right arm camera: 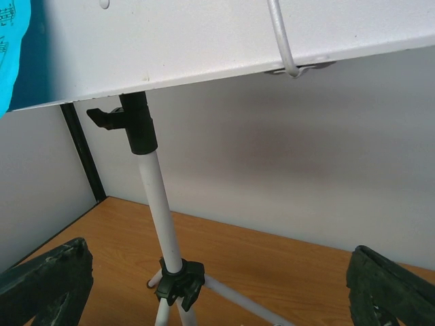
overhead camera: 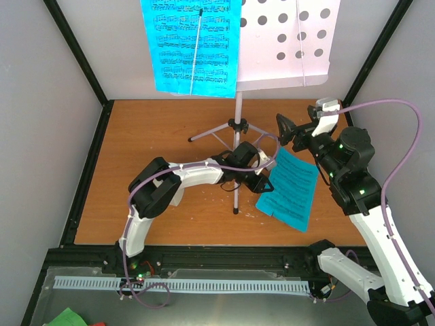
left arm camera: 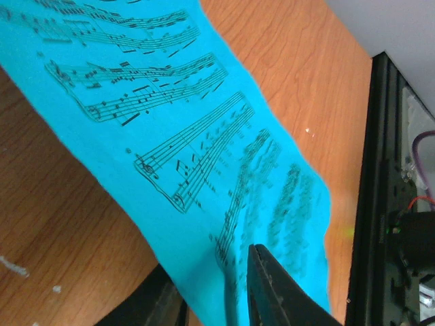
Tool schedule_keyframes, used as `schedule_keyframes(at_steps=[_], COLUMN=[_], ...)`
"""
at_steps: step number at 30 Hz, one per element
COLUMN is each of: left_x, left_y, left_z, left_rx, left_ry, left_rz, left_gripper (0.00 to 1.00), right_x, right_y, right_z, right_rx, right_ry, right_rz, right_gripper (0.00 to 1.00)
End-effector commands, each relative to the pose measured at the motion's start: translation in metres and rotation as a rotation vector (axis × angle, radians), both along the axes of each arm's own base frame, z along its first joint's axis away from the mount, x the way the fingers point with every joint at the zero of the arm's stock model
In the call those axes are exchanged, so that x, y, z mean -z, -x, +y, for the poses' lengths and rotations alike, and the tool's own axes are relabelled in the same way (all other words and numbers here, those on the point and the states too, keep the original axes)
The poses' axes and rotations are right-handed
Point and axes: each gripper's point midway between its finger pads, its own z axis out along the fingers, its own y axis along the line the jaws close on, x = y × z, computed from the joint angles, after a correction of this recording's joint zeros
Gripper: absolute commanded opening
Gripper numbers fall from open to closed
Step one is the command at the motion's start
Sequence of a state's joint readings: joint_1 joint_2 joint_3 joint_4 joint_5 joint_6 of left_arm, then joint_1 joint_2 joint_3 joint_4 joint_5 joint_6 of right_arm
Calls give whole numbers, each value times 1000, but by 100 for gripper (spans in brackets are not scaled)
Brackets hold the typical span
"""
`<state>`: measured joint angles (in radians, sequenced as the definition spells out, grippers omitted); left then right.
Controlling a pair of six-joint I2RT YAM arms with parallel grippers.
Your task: Pack up the instrument practice props
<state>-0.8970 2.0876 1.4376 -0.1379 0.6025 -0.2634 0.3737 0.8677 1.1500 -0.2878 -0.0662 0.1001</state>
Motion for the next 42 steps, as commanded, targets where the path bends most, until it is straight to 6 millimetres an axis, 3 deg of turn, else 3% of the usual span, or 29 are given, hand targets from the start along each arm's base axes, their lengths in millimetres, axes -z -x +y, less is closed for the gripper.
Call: schedule_keyframes(at_steps=[1,6,9,11,16,20,26,30,33,39,42], left_x=[-13,-60,-93,-112,-157,-186,-268,-326,-361,-412,-429], left_y=[-8,-7,-6,-4,14,51,99,96,90,52,33], left_z=[1,7,19,28,66,97,153,196,214,245,258], left_rx=[-16,-34,-64,-88,-130,-57,5,-32,-40,-149,-210], left_ry=[-13,78,139,166,242,323,522,598,630,665,684], left_rz=[-55,-156,-234,-284,-405,-446,-514,-554,-581,-586,-582], left_gripper=[32,58,77,84,89,90,95,95,95,94,91], right_x=[-4,-8,-14,-17,-17,-14,-29,-49,-67,-102,-110], right_y=[5,8,12,14,21,27,58,71,72,43,22], right_z=[-4,-1,3,6,27,52,101,121,131,133,129], right_rx=[6,-16,-44,-66,-198,-352,-642,-716,-742,-637,-543], right_ry=[-41,-54,-66,-75,-83,-98,-128,-123,-132,-208,-232], right_rz=[-12,-14,-23,-26,-4,48,87,58,41,53,85], right_gripper=[100,100,100,100,100,100,98,97,96,95,95])
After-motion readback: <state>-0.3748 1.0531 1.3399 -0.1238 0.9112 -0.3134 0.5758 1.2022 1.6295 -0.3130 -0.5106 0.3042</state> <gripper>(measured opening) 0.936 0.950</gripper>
